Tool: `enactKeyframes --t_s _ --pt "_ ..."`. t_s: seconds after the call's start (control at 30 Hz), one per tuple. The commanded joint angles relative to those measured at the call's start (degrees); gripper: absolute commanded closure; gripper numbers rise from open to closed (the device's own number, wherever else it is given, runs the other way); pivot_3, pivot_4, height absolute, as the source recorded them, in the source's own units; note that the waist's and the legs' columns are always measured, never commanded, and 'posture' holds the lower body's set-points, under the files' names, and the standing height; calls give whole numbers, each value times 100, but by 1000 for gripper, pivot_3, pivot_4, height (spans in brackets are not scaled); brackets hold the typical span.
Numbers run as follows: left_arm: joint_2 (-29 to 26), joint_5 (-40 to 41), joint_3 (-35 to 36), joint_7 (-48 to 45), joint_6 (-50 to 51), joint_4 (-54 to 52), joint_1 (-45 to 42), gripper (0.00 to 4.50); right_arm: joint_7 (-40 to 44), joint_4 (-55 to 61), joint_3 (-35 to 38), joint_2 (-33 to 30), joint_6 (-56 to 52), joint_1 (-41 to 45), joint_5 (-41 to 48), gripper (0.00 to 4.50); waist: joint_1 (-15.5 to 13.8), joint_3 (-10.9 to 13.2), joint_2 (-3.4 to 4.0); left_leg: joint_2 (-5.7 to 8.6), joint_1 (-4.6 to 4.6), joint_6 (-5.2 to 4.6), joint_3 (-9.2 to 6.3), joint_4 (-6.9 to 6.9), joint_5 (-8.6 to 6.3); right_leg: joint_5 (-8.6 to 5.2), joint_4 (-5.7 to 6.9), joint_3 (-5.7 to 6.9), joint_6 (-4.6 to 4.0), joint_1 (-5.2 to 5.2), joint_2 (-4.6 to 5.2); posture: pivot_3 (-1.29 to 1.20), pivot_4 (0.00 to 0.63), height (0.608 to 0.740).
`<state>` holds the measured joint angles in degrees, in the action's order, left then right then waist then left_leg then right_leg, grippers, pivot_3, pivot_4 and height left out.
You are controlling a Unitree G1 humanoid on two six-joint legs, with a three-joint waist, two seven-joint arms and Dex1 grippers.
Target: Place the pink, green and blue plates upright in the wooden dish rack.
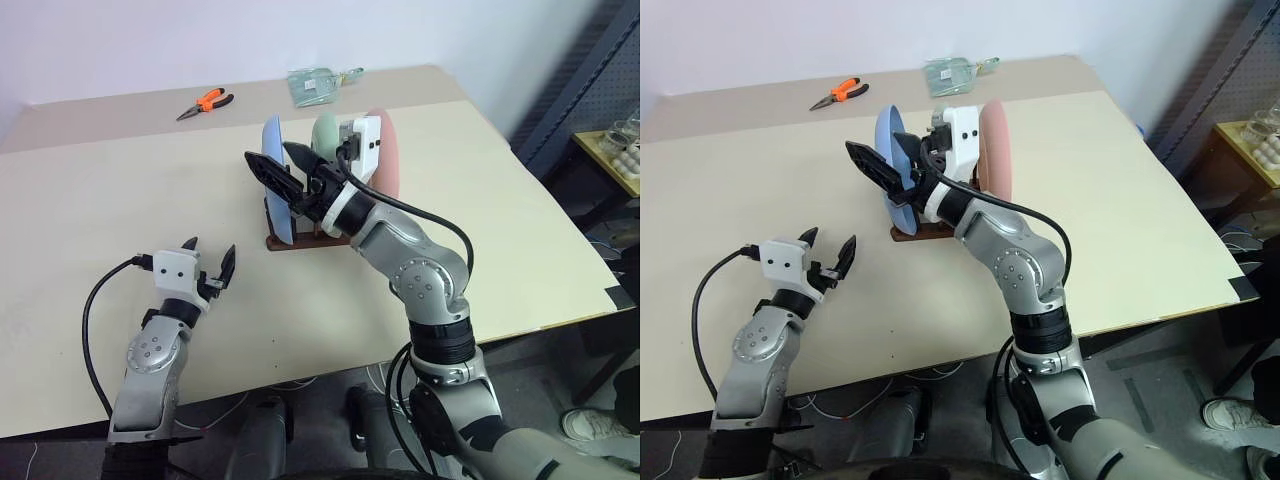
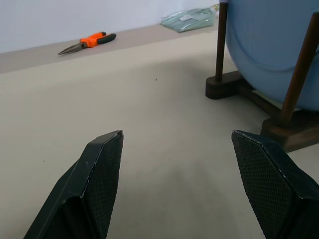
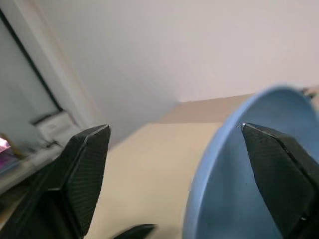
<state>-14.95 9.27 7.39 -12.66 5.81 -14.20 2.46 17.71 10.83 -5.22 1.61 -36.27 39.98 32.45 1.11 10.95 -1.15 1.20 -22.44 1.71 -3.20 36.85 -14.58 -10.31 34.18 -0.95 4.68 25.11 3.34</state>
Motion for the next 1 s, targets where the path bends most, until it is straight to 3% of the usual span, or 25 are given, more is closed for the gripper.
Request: enactKeyframes --t_s 0.03,0.2,0.4,0.5,0.57,0.7,1.0 --pt "37 11 -34 -14 -17 -287 -9 938 336 208 -303 -285 534 401 -539 534 0 0 0 1 0 0 0 0 0 0 0 0 0 0 -1 0 150 739" --pt "53 -26 6 21 11 -327 -11 938 682 397 -454 -1188 1449 700 -1557 534 -8 0 0 4 0 0 0 1 0 0 -1 1 0 -1 -2 0 150 739" --pt "15 -184 71 162 -20 -187 -80 938 612 63 937 -2442 1719 318 -1657 534 -62 0 -3 7 -3 0 -7 13 0 -4 -11 3 4 -18 10 0 150 739" --pt "-9 -271 40 165 -50 7 -85 938 855 -618 1646 -3234 1881 -637 -1788 534 -60 -5 -11 9 0 -5 -2 12 -3 -6 -17 3 6 -24 13 0 150 739" --pt "-43 -322 22 125 -57 152 -80 938 1241 -856 1705 -3589 1928 -1371 -1796 534 -77 -7 -12 12 5 -8 -5 12 -5 -11 -20 6 11 -36 14 0 150 739" --pt "-108 -409 35 91 -151 320 -13 938 1937 -771 1397 -3793 2147 -2273 -1751 534 45 14 25 8 14 -20 19 13 -11 -10 -14 -8 12 -34 8 0 150 739" --pt "-219 -333 344 54 -191 218 250 938 2057 -945 1245 -3485 2385 -2207 -1740 534 99 15 27 -5 18 -22 18 19 -12 -15 -8 -17 22 -31 -16 0 150 739"
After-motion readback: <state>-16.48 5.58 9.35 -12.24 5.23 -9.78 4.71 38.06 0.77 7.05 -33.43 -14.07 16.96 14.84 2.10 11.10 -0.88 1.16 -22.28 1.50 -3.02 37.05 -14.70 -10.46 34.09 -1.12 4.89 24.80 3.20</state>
